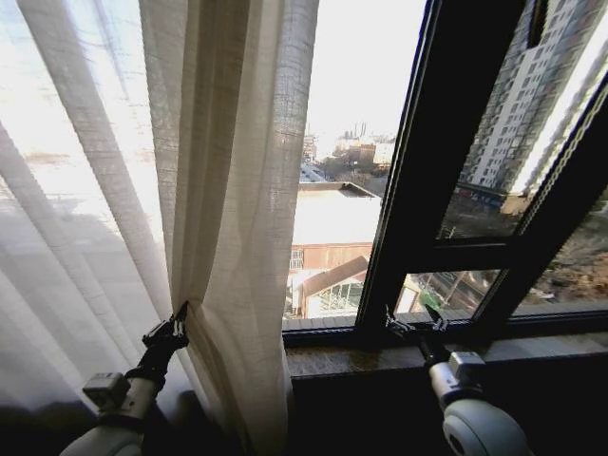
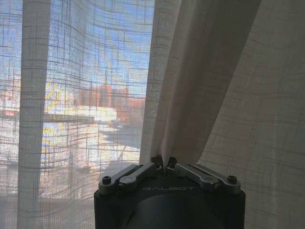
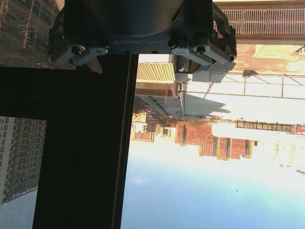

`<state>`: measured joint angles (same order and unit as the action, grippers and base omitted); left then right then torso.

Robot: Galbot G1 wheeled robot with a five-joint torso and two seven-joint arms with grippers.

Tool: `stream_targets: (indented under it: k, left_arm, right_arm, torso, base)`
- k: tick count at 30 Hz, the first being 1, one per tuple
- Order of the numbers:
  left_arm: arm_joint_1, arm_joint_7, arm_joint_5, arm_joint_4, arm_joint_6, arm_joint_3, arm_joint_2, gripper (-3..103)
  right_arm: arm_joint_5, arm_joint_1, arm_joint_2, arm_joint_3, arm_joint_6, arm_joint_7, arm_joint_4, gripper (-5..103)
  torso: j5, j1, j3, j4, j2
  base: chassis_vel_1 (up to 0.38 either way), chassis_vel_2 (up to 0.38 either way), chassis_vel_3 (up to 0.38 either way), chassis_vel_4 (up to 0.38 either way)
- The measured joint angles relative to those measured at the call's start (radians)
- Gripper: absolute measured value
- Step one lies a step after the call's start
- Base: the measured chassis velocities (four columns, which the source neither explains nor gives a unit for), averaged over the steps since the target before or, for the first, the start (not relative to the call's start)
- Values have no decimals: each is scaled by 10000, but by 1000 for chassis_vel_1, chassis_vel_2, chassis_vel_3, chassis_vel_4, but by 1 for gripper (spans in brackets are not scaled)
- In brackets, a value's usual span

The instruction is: Open the curtains by pulling them apart, changing their state from closed to fully open.

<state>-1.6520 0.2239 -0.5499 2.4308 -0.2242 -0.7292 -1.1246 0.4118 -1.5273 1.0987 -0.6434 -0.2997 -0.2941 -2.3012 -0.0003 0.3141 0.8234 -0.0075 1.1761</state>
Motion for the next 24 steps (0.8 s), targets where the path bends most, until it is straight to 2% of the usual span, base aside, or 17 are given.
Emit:
stream_targets:
  k: [6, 10, 17, 19, 22, 24]
  left_arm:
    - [-143, 23, 89, 36, 19, -13, -114, 0]
    - [-253, 7, 111, 106, 30, -107, -220, 0]
    - [-346, 0, 67, 30, 94, -598, -395, 0]
    - [-347, 105, -29, -123, 132, -1089, -547, 0]
    - [-304, 252, -300, -283, 135, -1714, -679, 0]
    - [-238, 308, -627, -570, 134, -2514, -776, 0]
  right_arm:
    - [6, 12, -2, 33, 6, 1, 12, 100]
    - [0, 50, -8, 95, 6, -1, 61, 100]
    - [-17, 170, -83, 184, 17, 2, 152, 100]
    - [-22, 258, -118, 263, 23, 6, 182, 100]
    - [-25, 341, -134, 343, 26, 10, 209, 100]
    - [-33, 372, -142, 390, 30, 12, 227, 100]
  torso:
    - [-1, 0, 0, -1, 0]
    - [19, -1, 2, -5, -1]
    - [10, -2, 2, -3, -1]
    - [-5, -1, 1, -2, -1]
    - [-2, -1, 1, -1, 0]
    - [3, -2, 1, -2, 0]
  base:
    - [103, 68, -67, -108]
    - [-10, -17, 15, 14]
    - [-30, -31, 31, 26]
    - [0, 0, 0, 0]
    - [0, 0, 0, 0]
    - [0, 0, 0, 0]
